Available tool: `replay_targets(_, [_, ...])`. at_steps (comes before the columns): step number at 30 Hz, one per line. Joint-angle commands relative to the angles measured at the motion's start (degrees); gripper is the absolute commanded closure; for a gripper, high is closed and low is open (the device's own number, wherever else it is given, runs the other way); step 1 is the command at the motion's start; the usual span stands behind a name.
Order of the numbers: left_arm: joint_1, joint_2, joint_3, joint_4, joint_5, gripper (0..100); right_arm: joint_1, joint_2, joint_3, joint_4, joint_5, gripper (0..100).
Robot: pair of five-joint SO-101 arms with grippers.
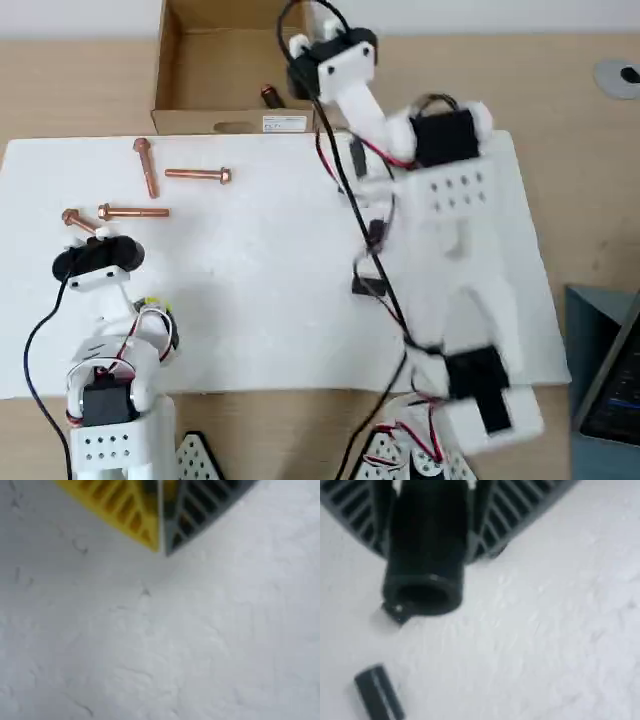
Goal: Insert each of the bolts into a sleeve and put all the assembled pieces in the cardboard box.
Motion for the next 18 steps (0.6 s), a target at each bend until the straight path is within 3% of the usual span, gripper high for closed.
replay_targets(1, [-0.6, -0.5, -0.7, -0.9, 0.0, 99, 1.5, -9.5, 7.4, 1.2, -1.4, 98.8])
replay_targets(12, [-5.5, 0.1, -11.2, -2.1, -0.3, 99, 11.9, -21.8, 27.5, -0.4, -3.2, 98.8])
replay_targets(18, [-5.5, 6.5, -21.8, 6.0, 0.0, 99, 15.1, -30.3, 35.9, -0.4, -6.9, 98.8])
